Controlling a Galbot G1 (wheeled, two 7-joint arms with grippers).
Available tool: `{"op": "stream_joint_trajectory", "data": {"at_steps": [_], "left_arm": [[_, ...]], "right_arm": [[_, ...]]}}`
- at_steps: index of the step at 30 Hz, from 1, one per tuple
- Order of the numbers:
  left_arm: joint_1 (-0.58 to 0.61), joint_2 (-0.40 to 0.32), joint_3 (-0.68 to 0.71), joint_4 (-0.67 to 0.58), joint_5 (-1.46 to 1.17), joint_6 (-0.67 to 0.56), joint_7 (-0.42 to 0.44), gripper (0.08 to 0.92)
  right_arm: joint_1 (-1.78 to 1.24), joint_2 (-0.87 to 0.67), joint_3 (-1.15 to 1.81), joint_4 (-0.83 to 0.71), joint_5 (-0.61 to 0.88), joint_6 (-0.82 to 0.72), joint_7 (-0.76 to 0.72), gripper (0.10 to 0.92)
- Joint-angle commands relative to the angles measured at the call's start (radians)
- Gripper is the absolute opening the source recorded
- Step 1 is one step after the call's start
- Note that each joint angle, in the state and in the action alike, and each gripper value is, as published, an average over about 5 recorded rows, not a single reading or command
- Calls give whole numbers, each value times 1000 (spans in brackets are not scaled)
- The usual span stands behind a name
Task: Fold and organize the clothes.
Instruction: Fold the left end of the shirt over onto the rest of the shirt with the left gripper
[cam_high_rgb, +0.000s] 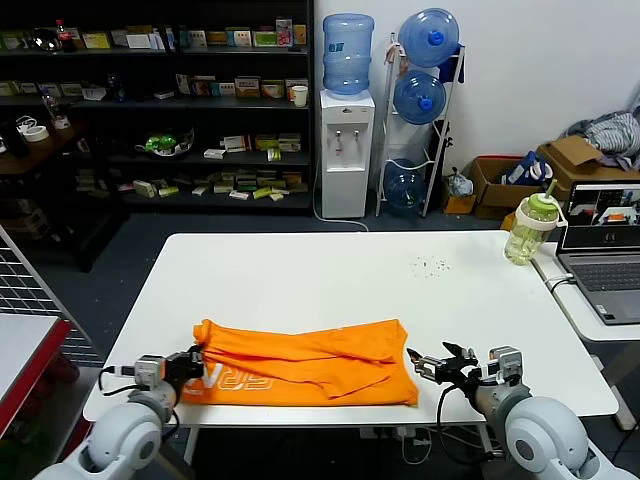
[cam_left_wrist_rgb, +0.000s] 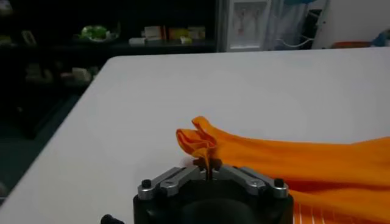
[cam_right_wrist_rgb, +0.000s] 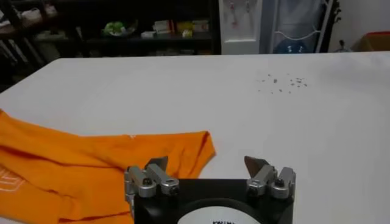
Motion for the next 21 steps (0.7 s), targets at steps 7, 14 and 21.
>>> {"op": "stream_joint_trajectory", "data": {"at_steps": [7, 14, 21], "left_arm": [[124, 378, -248, 126, -100, 1, 21, 107], [49, 285, -142, -70, -260, 52, -88, 107], [-139, 31, 152, -262, -458, 108, -332, 107]], "right_arm": [[44, 36, -51, -6, -30, 7, -4, 823], [-5, 59, -22, 0, -63, 9, -1, 823], [-81, 71, 33, 27, -79, -1, 16, 823]]}}
